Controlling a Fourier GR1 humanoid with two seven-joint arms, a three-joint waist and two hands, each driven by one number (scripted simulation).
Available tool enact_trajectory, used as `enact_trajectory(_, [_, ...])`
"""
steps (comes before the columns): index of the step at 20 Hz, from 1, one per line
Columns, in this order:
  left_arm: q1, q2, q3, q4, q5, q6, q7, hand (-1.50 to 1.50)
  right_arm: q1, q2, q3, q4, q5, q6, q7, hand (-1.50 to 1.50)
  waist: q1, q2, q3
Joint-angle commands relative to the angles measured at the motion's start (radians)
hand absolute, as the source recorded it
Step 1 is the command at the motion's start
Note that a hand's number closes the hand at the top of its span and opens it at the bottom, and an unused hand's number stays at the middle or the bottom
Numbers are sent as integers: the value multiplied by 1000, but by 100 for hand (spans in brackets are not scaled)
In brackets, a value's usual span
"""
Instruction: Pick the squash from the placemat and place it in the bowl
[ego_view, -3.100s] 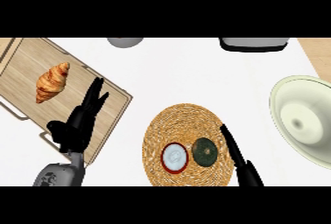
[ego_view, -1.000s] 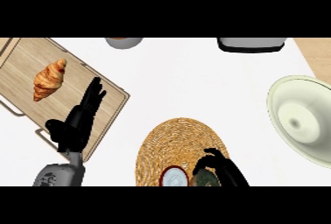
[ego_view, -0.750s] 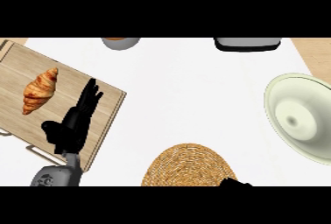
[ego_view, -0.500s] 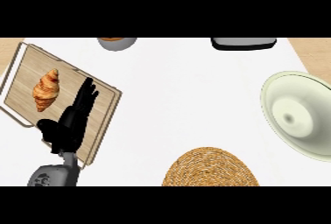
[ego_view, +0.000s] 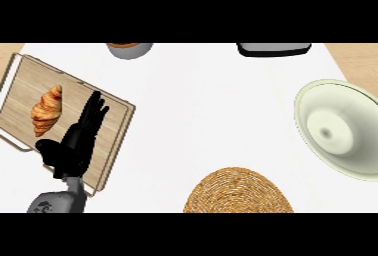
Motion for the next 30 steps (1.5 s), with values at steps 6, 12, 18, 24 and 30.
enact_trajectory(6, [42,-22,-51,-80,-38,22,44,0,245,14,-489,-264,-276,83,133,150,30,3,-1])
enact_trajectory(12, [-31,-7,-17,7,-8,-16,-3,0,198,42,-727,-280,-549,170,356,150,49,11,-1])
enact_trajectory(18, [-84,-19,-29,11,-14,-16,34,0,-44,-72,-727,-204,-606,117,621,150,77,16,0])
enact_trajectory(24, [-111,-34,-31,68,-14,-20,18,0,-231,-137,-587,-106,-277,-67,685,150,90,21,2])
enact_trajectory(30, [-91,-56,-71,30,-46,-7,19,0,-493,-190,-319,194,-131,-139,656,150,114,24,3])
